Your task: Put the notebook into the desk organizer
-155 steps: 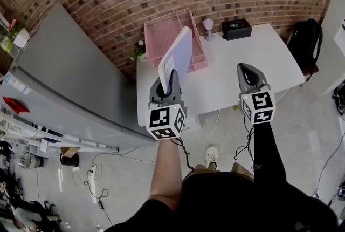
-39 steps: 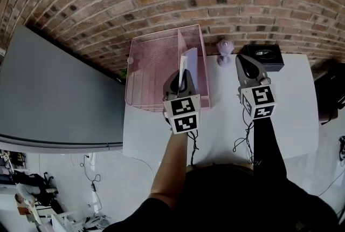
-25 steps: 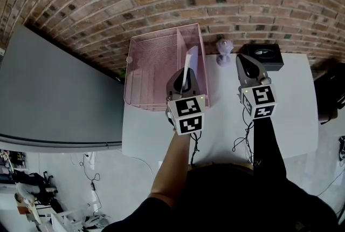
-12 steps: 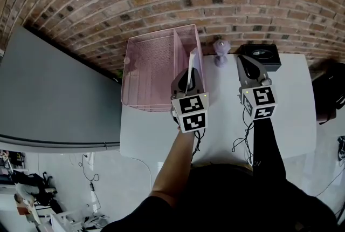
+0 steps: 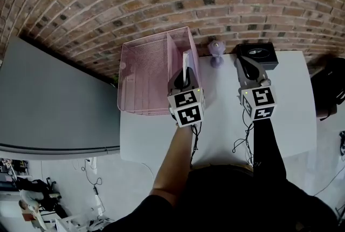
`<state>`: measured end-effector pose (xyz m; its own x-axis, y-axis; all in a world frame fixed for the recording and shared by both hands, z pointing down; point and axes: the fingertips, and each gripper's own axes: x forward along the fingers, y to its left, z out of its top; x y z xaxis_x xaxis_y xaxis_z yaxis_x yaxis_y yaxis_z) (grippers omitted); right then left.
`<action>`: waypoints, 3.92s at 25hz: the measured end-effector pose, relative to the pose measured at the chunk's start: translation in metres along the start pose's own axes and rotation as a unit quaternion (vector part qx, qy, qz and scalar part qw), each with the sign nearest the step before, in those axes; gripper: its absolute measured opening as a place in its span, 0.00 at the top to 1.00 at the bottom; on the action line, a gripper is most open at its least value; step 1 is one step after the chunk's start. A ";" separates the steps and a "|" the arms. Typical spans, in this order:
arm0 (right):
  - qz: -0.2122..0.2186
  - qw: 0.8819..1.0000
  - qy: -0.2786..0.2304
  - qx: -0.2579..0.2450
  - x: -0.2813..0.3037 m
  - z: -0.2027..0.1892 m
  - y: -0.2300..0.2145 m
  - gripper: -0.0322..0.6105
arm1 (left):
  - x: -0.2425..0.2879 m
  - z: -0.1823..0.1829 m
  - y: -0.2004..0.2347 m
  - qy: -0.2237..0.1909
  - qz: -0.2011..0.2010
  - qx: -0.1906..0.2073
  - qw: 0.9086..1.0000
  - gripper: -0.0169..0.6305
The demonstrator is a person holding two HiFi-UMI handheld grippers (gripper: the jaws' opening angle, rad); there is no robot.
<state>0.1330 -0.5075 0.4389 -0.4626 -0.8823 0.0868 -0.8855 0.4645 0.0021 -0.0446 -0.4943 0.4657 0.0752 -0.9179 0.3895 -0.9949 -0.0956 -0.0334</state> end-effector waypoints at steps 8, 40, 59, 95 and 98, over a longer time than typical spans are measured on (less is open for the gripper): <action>-0.003 1.000 0.007 0.001 0.004 -0.007 -0.005 0.95 | 0.021 -0.012 0.000 0.028 0.004 0.006 1.000 0.91; 0.007 0.999 0.053 -0.001 0.020 -0.044 0.004 0.95 | 0.082 0.005 0.009 0.008 -0.013 -0.006 1.000 0.91; 0.016 0.999 0.044 -0.001 0.017 -0.037 0.014 0.95 | 0.077 0.019 -0.003 -0.012 -0.066 -0.020 0.998 0.63; -0.010 0.999 -0.032 -0.011 -0.144 0.046 0.145 0.95 | -0.196 0.016 0.031 -0.129 -0.117 0.041 0.984 0.63; -0.011 0.999 -0.039 -0.013 -0.159 0.048 0.159 0.95 | -0.227 0.011 0.038 -0.142 -0.114 0.049 0.982 0.63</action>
<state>0.0639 -0.2967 0.3776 -0.4466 -0.8947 0.0081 -0.8943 0.4466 0.0283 -0.0986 -0.2937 0.3659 0.3239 -0.9377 0.1257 -0.9401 -0.3339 -0.0684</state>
